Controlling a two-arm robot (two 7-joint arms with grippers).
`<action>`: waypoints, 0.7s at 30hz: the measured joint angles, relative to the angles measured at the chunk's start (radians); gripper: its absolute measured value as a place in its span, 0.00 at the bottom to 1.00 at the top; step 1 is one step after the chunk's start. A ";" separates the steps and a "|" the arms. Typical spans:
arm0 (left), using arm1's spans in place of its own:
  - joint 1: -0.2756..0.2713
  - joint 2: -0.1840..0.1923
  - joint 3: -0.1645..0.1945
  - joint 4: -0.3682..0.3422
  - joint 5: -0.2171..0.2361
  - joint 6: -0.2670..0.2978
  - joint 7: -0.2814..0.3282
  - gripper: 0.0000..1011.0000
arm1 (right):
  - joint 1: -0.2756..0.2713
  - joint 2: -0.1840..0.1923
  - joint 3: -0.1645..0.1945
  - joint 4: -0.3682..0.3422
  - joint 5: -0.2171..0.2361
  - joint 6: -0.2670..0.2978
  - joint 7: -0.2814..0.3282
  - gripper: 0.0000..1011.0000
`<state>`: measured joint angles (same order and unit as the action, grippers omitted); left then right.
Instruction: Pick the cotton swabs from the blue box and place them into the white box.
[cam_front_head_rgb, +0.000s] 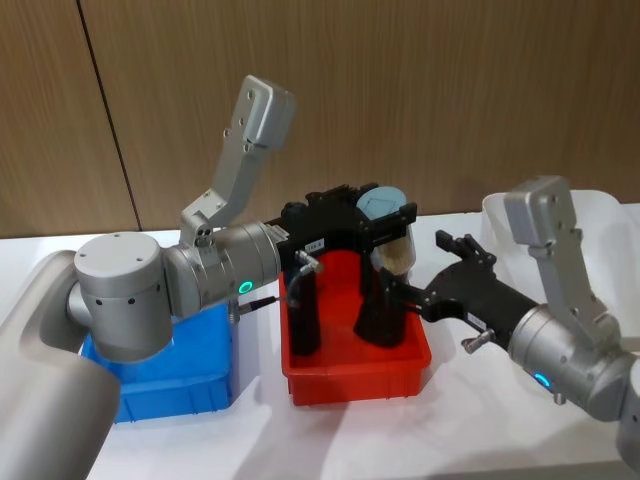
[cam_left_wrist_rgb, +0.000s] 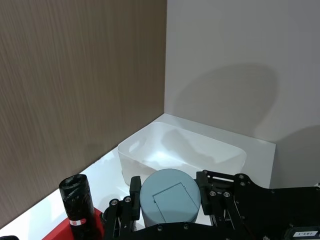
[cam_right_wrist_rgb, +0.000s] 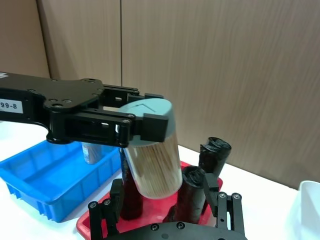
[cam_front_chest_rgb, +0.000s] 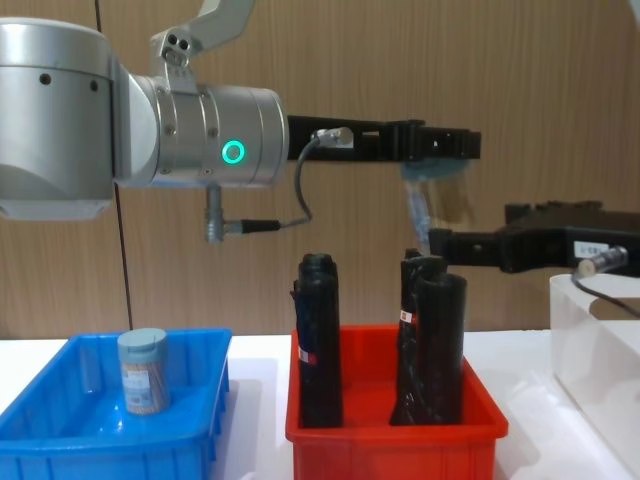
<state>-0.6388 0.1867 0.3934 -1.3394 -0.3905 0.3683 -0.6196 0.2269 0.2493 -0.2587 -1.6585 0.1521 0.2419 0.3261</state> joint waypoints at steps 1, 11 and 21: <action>0.000 0.000 0.000 0.000 0.000 0.000 0.000 0.66 | 0.002 -0.001 -0.001 0.002 0.000 0.001 0.003 0.99; 0.000 0.000 0.000 0.000 0.000 0.000 0.000 0.66 | 0.032 -0.018 -0.011 0.030 -0.004 0.010 0.034 0.99; 0.000 0.000 0.000 0.000 0.000 0.000 0.000 0.66 | 0.063 -0.034 -0.017 0.065 -0.015 0.012 0.048 0.99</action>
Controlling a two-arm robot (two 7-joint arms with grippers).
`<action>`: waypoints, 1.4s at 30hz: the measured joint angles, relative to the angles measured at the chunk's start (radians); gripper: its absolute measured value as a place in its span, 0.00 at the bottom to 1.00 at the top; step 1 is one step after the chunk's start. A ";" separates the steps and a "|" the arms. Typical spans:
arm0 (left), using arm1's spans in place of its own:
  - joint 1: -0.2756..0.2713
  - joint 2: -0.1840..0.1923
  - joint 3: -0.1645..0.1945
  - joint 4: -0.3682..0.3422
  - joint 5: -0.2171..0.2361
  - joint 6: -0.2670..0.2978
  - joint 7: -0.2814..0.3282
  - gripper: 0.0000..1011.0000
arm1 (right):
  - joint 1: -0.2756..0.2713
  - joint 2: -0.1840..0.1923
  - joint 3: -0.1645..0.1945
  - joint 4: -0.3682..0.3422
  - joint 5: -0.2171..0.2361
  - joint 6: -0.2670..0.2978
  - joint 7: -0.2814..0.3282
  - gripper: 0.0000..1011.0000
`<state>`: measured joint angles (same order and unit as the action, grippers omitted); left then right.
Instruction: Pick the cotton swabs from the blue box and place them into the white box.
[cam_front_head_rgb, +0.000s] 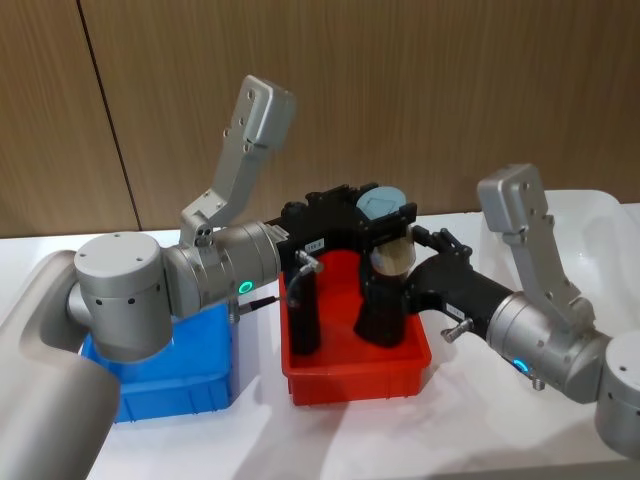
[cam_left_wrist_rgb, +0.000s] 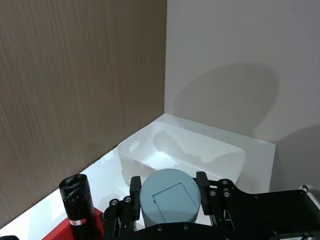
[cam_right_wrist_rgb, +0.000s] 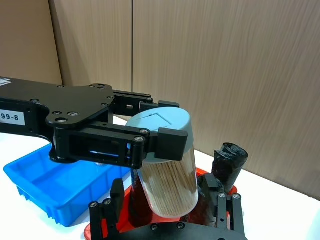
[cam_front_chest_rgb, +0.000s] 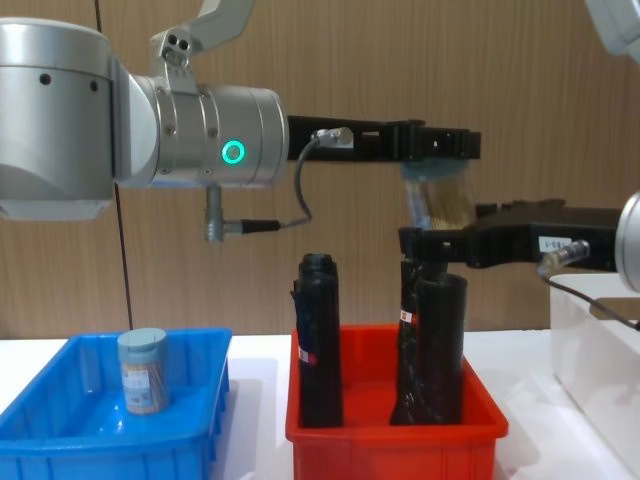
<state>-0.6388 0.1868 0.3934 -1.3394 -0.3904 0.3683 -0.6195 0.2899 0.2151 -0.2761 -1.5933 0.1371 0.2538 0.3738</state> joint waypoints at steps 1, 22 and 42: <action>0.000 0.000 0.000 0.000 0.000 0.000 0.000 0.66 | 0.002 -0.001 0.000 0.003 0.000 0.000 0.001 0.99; 0.000 0.000 -0.001 0.000 0.000 -0.002 0.001 0.66 | 0.038 -0.017 -0.006 0.043 -0.006 -0.027 0.006 0.64; 0.000 0.000 0.000 0.000 0.000 0.000 0.000 0.99 | 0.045 -0.020 -0.010 0.045 -0.001 -0.044 -0.003 0.64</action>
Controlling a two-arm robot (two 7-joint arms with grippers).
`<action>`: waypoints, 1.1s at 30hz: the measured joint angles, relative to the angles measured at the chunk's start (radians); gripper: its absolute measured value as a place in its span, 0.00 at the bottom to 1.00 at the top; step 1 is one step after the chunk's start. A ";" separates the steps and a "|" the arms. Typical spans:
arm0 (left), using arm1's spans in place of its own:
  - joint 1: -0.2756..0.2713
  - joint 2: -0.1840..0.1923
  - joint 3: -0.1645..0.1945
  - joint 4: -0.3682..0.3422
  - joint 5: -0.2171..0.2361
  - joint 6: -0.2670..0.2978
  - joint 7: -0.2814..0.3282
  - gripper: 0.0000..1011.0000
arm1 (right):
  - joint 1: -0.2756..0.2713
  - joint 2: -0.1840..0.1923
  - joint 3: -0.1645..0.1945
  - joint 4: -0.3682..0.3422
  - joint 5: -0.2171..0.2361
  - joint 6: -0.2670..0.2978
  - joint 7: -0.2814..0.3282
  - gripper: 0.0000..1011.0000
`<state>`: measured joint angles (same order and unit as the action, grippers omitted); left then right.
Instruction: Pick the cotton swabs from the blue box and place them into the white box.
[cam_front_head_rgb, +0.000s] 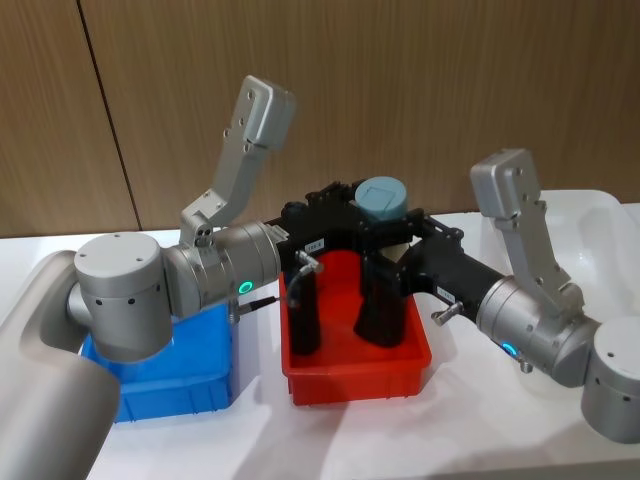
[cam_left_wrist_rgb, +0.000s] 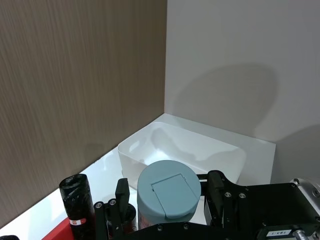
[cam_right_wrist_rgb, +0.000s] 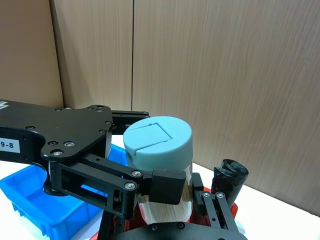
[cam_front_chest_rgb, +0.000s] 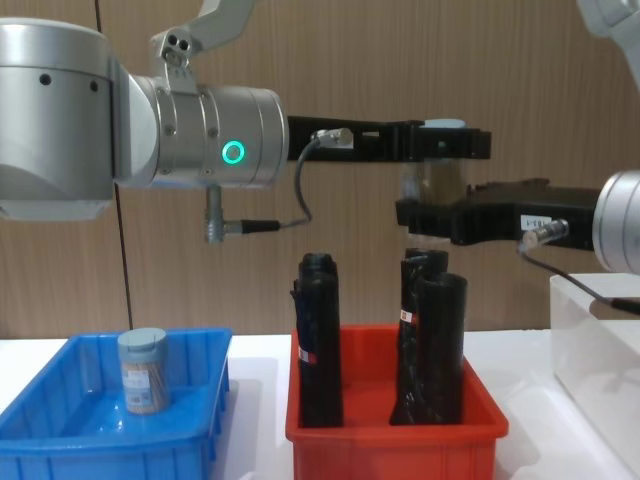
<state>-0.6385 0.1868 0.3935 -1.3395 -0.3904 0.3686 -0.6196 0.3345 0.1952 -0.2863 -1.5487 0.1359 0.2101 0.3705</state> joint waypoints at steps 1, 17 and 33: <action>0.000 0.000 0.000 0.000 0.000 0.000 0.000 0.99 | 0.000 0.000 0.000 0.000 0.000 0.000 0.000 0.64; 0.000 0.000 0.000 0.000 0.000 0.000 0.000 0.99 | -0.012 0.007 0.002 0.026 0.017 0.002 -0.028 0.64; 0.000 0.000 0.000 0.000 0.000 0.000 0.000 0.99 | -0.021 0.040 0.046 0.096 0.043 -0.002 -0.117 0.64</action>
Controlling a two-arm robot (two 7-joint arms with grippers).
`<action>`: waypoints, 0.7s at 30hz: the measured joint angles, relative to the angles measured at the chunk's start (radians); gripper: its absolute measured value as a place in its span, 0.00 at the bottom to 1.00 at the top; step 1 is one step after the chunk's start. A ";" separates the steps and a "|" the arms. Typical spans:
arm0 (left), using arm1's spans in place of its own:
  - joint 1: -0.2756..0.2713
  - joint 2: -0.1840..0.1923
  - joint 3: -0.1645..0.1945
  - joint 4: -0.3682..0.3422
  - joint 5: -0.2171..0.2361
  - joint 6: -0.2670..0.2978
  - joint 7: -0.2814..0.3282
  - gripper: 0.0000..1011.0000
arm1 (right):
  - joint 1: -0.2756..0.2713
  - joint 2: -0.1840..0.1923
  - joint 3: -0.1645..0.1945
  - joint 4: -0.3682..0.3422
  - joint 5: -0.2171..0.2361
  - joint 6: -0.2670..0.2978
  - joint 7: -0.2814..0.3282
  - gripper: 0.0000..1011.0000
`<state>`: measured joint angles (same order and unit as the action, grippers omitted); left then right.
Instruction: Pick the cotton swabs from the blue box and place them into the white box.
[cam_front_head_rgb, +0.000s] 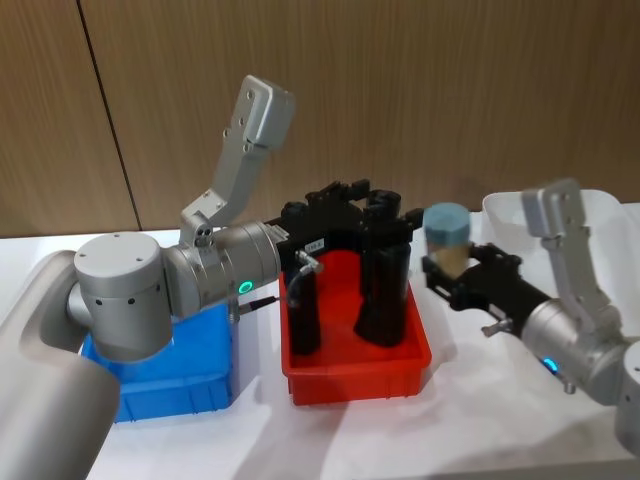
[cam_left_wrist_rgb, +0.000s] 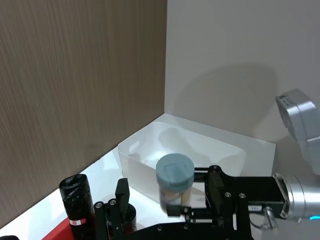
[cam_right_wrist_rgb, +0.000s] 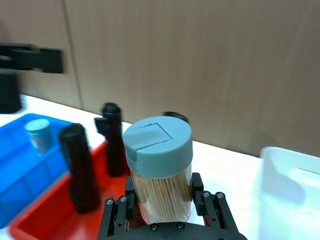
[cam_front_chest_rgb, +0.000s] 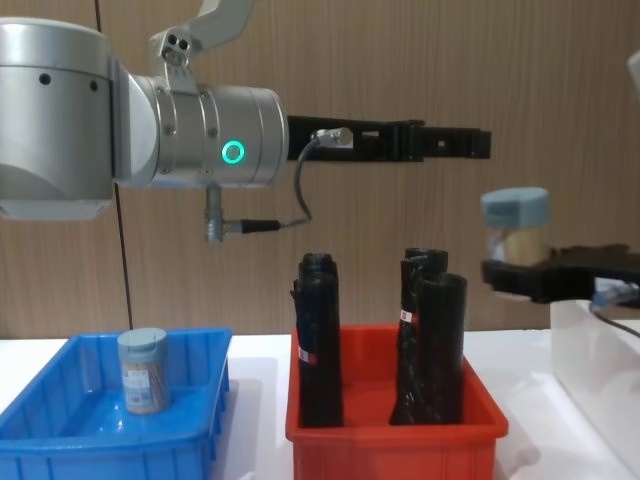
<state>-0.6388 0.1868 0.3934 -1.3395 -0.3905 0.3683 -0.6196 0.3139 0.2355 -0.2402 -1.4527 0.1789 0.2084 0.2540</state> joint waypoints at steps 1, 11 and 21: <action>0.000 0.000 0.000 0.000 0.000 0.000 0.000 0.99 | 0.001 0.002 0.003 0.003 0.002 -0.001 -0.005 0.63; 0.000 0.000 0.000 0.000 0.000 0.000 0.000 0.99 | 0.023 0.036 0.057 0.064 0.014 -0.011 -0.072 0.64; 0.000 0.000 0.000 0.000 0.000 0.000 0.000 0.99 | 0.056 0.055 0.094 0.127 0.019 -0.014 -0.111 0.63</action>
<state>-0.6387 0.1868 0.3934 -1.3394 -0.3905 0.3683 -0.6194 0.3696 0.2907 -0.1461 -1.3259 0.1980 0.1946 0.1434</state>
